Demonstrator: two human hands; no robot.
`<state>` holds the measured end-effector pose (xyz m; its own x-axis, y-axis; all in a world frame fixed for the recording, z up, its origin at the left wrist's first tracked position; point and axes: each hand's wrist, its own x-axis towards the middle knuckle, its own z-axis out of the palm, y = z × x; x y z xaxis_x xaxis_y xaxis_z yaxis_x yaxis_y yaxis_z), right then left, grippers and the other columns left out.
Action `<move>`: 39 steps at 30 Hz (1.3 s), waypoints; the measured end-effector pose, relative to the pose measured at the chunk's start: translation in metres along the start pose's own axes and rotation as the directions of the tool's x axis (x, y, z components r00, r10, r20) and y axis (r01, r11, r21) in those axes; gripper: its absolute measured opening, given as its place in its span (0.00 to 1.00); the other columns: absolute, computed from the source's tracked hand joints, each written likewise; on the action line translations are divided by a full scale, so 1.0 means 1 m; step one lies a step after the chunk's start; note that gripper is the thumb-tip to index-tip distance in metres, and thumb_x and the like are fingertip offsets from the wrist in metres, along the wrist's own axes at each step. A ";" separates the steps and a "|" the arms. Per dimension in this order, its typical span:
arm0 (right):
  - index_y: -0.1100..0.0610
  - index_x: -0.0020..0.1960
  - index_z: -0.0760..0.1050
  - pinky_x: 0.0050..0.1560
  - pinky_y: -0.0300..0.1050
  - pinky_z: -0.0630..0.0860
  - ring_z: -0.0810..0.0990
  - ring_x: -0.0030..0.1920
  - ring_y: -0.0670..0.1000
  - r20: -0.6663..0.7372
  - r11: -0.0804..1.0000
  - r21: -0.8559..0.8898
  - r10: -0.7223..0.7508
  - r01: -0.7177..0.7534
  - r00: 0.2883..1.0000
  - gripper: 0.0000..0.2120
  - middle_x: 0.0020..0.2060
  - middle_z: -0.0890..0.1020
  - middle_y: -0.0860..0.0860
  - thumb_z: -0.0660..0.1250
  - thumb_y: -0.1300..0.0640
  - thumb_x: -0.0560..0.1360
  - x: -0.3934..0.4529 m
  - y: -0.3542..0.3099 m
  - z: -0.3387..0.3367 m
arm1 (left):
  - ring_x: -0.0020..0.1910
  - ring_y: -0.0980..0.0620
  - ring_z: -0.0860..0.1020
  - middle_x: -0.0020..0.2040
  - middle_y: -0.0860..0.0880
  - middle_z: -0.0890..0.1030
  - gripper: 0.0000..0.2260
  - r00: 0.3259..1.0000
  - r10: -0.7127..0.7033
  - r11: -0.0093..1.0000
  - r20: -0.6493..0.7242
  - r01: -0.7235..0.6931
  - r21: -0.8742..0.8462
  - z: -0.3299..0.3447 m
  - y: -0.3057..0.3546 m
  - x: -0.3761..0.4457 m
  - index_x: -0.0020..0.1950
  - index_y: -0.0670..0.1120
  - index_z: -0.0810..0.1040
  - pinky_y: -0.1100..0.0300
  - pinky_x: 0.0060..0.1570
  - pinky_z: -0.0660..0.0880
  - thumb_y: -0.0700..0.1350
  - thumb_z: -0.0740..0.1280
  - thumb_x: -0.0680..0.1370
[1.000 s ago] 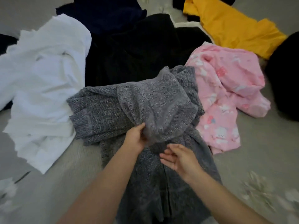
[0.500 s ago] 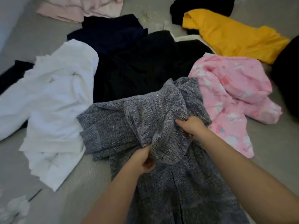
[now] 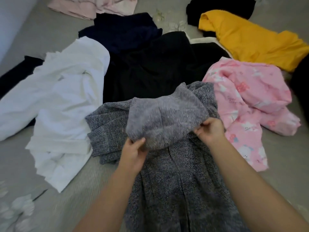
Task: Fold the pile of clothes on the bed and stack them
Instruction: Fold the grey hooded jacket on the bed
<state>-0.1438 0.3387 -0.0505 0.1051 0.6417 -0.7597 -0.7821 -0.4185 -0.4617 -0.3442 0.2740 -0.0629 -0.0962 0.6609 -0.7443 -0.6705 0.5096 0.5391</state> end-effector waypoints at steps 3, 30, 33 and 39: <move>0.60 0.49 0.69 0.41 0.47 0.78 0.75 0.43 0.53 -0.157 0.914 -0.399 0.014 -0.076 0.988 0.06 0.44 0.75 0.54 0.60 0.58 0.75 0.009 0.008 -0.020 | 0.37 0.51 0.73 0.39 0.45 0.73 0.09 0.916 -0.276 0.845 -0.291 0.376 0.381 -0.028 -0.052 0.000 0.47 0.43 0.70 0.59 0.38 0.67 0.29 0.57 0.76; 0.59 0.73 0.54 0.49 0.49 0.72 0.74 0.55 0.61 0.343 -0.418 -0.892 -0.381 0.171 0.859 0.29 0.60 0.72 0.61 0.63 0.61 0.76 0.004 0.025 -0.056 | 0.50 0.45 0.71 0.45 0.42 0.73 0.10 0.914 0.157 0.955 -0.374 -0.044 0.293 -0.029 -0.005 0.057 0.57 0.36 0.67 0.55 0.52 0.76 0.31 0.57 0.77; 0.58 0.74 0.53 0.59 0.56 0.67 0.66 0.64 0.63 0.452 -0.610 -0.784 -0.437 0.113 0.777 0.34 0.66 0.63 0.64 0.66 0.55 0.74 0.001 0.033 -0.055 | 0.56 0.45 0.72 0.57 0.41 0.72 0.18 0.843 0.433 0.739 -0.319 -0.130 0.661 -0.033 -0.017 0.052 0.66 0.39 0.63 0.51 0.61 0.70 0.37 0.63 0.77; 0.50 0.76 0.44 0.71 0.61 0.46 0.40 0.74 0.60 0.449 -0.760 -0.635 -0.216 0.140 0.867 0.31 0.75 0.41 0.57 0.53 0.43 0.79 0.004 0.045 -0.067 | 0.71 0.41 0.59 0.74 0.39 0.53 0.40 0.901 0.418 0.421 -0.112 -0.083 0.903 -0.012 -0.054 0.025 0.76 0.46 0.42 0.49 0.67 0.61 0.49 0.67 0.75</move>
<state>-0.1376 0.2794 -0.1053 -0.0157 0.9352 -0.3537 0.9989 -0.0008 -0.0464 -0.3193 0.2563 -0.1151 -0.4499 0.7469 -0.4897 0.3899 0.6576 0.6447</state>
